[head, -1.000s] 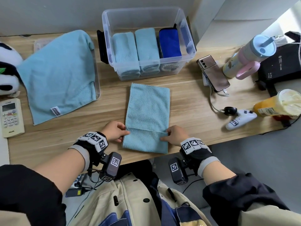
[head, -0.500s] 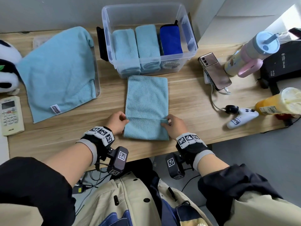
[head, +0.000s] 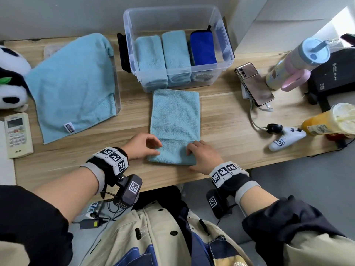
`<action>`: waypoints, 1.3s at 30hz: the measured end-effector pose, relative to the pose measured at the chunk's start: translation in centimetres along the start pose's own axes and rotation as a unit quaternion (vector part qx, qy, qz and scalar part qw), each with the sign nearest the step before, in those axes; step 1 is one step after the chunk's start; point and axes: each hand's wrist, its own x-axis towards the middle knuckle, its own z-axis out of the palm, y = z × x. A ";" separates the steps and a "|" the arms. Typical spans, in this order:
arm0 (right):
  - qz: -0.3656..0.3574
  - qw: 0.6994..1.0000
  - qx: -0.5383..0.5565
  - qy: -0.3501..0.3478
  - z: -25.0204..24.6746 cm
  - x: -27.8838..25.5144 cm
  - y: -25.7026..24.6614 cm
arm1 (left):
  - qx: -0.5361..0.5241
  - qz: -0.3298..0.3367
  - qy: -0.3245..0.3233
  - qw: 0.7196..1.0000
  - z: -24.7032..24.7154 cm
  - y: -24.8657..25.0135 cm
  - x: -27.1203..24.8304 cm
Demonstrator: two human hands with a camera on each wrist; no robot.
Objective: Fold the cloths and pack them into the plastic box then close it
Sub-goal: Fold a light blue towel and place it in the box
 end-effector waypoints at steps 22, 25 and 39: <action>0.105 0.940 0.306 0.111 -1.1 0.7 1.9 | 0.024 0.030 0.138 0.990 0.2 0.0 0.9; 0.114 0.928 0.328 0.135 -1.2 1.0 1.9 | 0.028 0.003 0.139 0.990 0.2 0.2 1.1; 0.190 0.918 0.307 0.166 -1.7 3.4 1.0 | 0.103 -0.068 0.176 0.977 -0.3 0.4 2.4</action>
